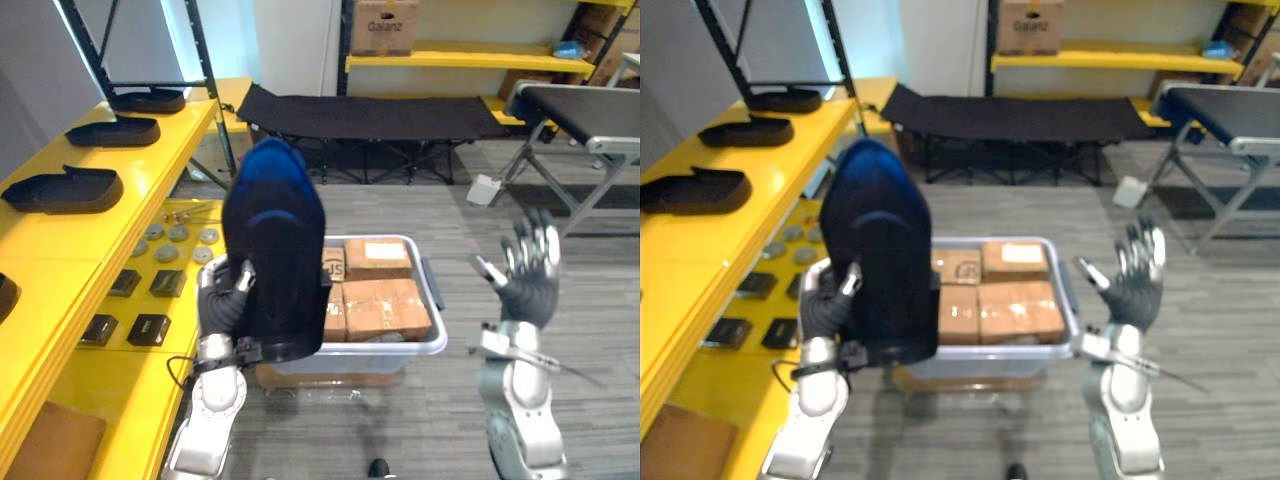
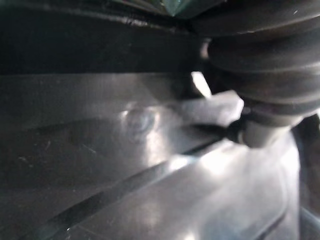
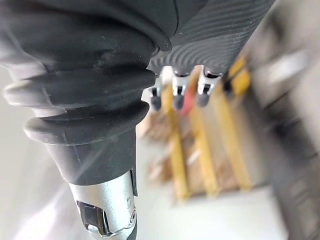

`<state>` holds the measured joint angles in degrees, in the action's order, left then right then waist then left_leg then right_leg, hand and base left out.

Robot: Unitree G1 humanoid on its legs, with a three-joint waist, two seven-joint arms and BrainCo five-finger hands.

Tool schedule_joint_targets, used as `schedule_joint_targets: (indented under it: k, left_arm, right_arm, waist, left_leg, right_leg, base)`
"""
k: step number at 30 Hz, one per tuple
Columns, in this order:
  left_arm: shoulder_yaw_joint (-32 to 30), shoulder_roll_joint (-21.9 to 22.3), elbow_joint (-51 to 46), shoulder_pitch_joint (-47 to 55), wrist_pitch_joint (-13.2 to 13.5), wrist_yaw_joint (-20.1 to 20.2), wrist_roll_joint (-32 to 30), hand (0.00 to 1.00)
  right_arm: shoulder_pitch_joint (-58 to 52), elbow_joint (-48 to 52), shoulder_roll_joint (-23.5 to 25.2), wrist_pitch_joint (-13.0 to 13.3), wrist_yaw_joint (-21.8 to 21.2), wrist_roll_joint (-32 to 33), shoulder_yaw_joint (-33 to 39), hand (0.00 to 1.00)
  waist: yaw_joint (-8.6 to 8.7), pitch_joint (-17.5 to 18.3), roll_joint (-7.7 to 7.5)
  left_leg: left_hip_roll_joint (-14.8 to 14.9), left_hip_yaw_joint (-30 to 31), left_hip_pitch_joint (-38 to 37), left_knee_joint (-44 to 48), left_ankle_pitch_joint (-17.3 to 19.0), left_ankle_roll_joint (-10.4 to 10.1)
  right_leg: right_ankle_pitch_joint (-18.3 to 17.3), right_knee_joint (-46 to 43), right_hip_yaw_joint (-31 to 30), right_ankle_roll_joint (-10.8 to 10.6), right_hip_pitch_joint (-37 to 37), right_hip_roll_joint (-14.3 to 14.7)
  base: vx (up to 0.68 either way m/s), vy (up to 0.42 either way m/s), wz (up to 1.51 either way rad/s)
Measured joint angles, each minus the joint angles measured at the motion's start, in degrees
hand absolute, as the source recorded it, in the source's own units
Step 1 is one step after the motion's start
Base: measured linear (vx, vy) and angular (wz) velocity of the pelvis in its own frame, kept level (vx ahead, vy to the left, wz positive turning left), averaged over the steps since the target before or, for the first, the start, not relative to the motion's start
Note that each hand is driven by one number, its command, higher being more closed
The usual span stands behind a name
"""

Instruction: Walk over and take plastic housings, then place them on the shelf

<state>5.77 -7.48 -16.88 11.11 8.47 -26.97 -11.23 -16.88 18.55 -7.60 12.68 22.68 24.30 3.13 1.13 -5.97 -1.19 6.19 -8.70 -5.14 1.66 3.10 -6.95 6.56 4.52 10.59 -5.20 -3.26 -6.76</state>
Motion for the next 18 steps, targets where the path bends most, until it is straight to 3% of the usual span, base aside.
schedule_joint_targets:
  k: [4,7,11,13,18]
  left_arm:
    - [-2.12,2.95,-0.70,3.43,5.10,0.17,10.18,1.00]
    - [-3.57,3.55,-1.71,4.07,8.22,-0.32,14.96,1.00]
    - [-7.59,3.75,-5.98,4.72,8.25,-3.34,15.14,1.00]
    - [-10.12,4.40,-8.30,4.73,8.15,-4.81,14.64,1.00]
    - [-18.23,7.44,-15.08,8.71,8.11,-8.01,14.51,1.00]
  right_arm:
    - [-5.64,-3.47,3.95,0.06,-0.68,2.24,1.85,0.00]
    - [-5.69,-4.58,4.83,1.15,-4.23,5.94,2.55,0.00]
    - [-1.27,-6.85,4.24,1.59,-8.84,5.24,-1.99,0.00]
    - [2.05,-8.67,3.65,1.55,-10.08,5.21,-6.10,0.00]
    - [12.72,-13.29,1.73,-0.03,-10.61,-0.15,-17.17,0.00]
  waist:
    - [0.57,0.03,0.07]
    - [1.37,0.14,0.19]
    - [0.77,0.10,0.24]
    - [-0.16,0.18,0.36]
    - [-5.27,0.20,0.75]
  left_leg:
    - [0.04,-1.37,-0.98,-0.21,0.57,0.13]
    - [-0.14,-1.37,-0.97,0.17,0.88,0.30]
    - [-0.19,-0.14,-0.17,0.35,1.05,0.56]
    - [-0.36,2.16,1.26,0.81,1.01,0.53]
    - [-1.63,10.79,4.29,0.54,-1.32,0.37]
  right_leg:
    - [-0.01,0.00,-1.49,-0.01,0.02,0.10]
    - [-0.01,0.01,-1.82,-0.08,0.01,-0.09]
    - [-0.30,0.06,-0.73,-0.11,-0.28,-0.16]
    - [-0.80,0.14,1.52,0.16,-0.61,-0.38]
    - [-1.41,0.06,10.41,-0.42,-2.65,-1.25]
  base:
    - [0.02,0.032,-0.17]
    - [-0.03,0.030,-0.08]
    - [-0.05,0.009,0.15]
    - [-0.05,-0.009,0.62]
    - [0.01,-0.009,0.87]
